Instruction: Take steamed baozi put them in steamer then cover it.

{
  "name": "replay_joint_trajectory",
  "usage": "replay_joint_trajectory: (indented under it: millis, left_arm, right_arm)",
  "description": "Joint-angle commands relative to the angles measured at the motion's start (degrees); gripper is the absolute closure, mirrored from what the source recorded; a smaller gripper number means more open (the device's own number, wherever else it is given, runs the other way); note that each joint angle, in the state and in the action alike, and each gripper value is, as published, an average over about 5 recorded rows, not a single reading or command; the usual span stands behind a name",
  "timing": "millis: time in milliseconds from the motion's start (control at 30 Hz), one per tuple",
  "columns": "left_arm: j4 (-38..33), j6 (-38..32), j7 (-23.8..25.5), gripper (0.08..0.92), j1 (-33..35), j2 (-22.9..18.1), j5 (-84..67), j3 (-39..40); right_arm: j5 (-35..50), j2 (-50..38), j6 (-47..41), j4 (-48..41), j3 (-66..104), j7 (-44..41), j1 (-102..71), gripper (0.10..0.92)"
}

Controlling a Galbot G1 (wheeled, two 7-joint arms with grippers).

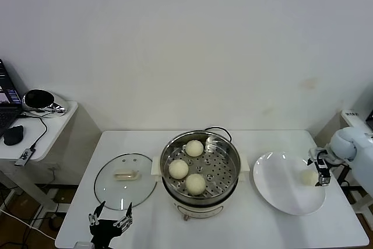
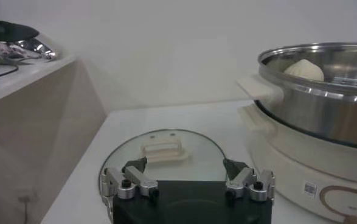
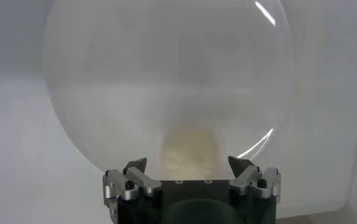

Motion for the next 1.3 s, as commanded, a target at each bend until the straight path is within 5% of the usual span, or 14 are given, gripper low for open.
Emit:
replay_joint_trajectory:
  millis: [33, 900, 1300]
  left_arm:
    - [0.42, -0.02, 0.01, 0.177, -0.26, -0.05, 0.07, -0.13]
    - [0.44, 0.1, 0.42, 0.177, -0.46, 0.15, 0.11, -0.17]
    - [0.43, 0.07, 0.39, 0.177, -0.68, -0.02, 0.16, 0.13]
  right_arm:
    - [-1.37, 2.28, 0.35, -3.46, -0.57, 1.33, 0.51, 0.203]
    - [-2.23, 3.44, 0.32, -4.94, -1.87, 0.16, 1.1, 0.211]
    - [-1.31, 2.51, -0.13, -4.65, -0.96, 0.55, 0.79, 0.384]
